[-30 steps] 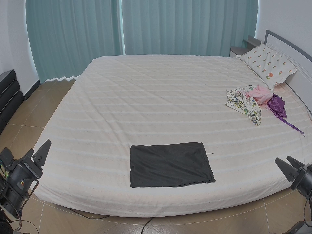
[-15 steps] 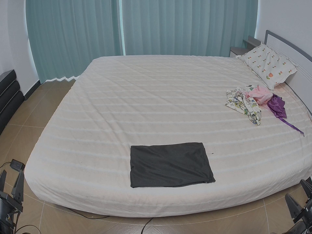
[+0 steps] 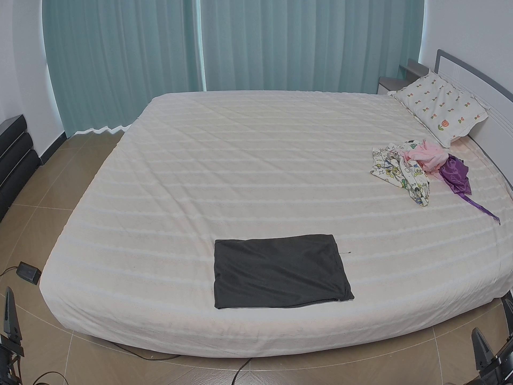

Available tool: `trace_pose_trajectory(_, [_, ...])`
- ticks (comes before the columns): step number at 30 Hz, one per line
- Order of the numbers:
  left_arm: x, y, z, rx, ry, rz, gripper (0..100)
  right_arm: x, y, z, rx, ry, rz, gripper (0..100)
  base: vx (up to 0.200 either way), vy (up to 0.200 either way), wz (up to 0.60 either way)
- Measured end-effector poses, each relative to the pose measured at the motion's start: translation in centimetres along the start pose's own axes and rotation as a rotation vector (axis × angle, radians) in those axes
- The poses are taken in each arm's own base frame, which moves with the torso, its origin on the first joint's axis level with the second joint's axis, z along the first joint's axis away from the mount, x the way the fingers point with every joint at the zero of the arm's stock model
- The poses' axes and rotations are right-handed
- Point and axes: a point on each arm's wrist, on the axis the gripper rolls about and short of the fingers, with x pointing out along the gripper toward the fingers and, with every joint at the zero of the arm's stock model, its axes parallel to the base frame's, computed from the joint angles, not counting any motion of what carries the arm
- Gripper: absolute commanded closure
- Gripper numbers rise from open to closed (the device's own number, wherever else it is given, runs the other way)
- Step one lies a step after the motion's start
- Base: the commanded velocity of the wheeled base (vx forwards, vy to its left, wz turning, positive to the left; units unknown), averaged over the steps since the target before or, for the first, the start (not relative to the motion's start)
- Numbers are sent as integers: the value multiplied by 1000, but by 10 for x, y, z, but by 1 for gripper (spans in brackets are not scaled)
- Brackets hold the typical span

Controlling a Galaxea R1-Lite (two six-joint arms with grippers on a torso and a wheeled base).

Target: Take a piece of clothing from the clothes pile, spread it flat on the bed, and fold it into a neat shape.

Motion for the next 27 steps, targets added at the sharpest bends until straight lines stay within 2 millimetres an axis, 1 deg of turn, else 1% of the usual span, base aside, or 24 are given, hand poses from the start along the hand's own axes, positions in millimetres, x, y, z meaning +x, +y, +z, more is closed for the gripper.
trace_pose_trajectory(4, [-3,-2,0,32,-15,50,0,-1,1,-3,4,24,34,0,0,0,0])
trace_pose_trajectory(8, [-4,-5,-1,59,-17,17,0,0,2,-3,10,49,109,0,0,0,0])
trace_pose_trajectory(11, [-5,-7,-5,70,22,-8,0,0,2,-3,25,56,138,0,0,0,0])
trace_pose_trajectory(13, [-5,-7,-12,74,83,-28,0,-1,3,-3,43,53,143,0,0,0,0])
trace_pose_trajectory(15, [-6,-8,-20,56,155,-69,0,-1,3,-2,65,46,139,0,0,0,0])
trace_pose_trajectory(17, [-8,-9,-24,6,196,-145,0,-1,3,-2,81,36,131,0,0,0,0])
trace_pose_trajectory(21, [-12,-11,-27,-67,204,-309,0,-1,2,-2,81,25,83,0,0,0,0])
trace_pose_trajectory(24, [-13,-11,-27,-54,195,-347,0,-1,1,-4,46,34,49,0,0,0,0])
trace_pose_trajectory(27, [-14,-10,-32,-11,224,-336,0,-2,1,-3,22,31,33,0,0,0,0])
